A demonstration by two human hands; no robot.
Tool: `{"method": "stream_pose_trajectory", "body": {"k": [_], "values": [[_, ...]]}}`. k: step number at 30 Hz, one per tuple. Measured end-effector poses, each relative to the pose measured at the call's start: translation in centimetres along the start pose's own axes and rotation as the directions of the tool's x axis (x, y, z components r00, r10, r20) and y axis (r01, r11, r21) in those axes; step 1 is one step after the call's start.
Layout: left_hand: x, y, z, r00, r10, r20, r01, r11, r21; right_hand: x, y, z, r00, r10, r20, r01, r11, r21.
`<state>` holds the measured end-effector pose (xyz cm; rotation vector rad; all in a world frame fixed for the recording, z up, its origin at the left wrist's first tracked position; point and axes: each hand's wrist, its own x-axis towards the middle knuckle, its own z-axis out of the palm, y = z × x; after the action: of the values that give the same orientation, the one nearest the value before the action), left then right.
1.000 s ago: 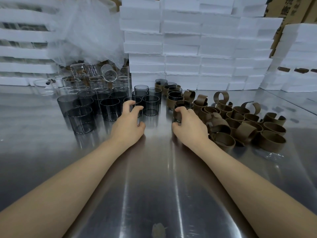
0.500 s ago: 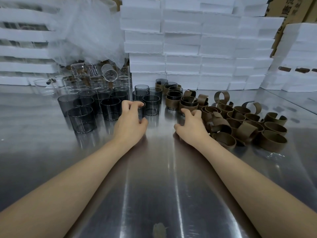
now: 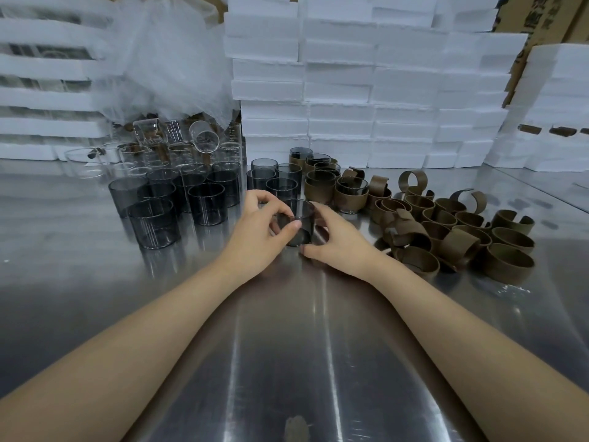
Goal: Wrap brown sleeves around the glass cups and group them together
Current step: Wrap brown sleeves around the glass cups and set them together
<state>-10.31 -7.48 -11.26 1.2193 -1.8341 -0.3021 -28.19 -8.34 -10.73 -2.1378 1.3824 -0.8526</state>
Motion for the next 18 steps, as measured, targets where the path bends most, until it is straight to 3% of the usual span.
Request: {"method": "stream_pose_trajectory", "body": {"k": [4,8,14,18], "values": [[0.12,0.09,0.11,0.999,-0.019,0.048,0.024,0.994,-0.103,-0.08,-0.29,-0.05,1.0,0.023,-0.012,-0.021,0.994,0.104],[0.24,0.2,-0.05,0.998,-0.027,0.06,0.041,0.969,-0.244,0.31,-0.18,-0.13,0.998,0.021,-0.068,-0.015,0.996,0.091],[0.37,0.16,0.23,0.963,-0.143,0.229,0.23,0.88,-0.416,0.07,-0.27,0.15,0.991,0.03,-0.131,-0.008,0.986,0.165],[0.32,0.36,0.26,0.957,-0.143,0.253,0.251,0.846,-0.47,-0.01,-0.44,0.33,0.991,0.005,-0.132,0.015,0.989,0.15]]}}
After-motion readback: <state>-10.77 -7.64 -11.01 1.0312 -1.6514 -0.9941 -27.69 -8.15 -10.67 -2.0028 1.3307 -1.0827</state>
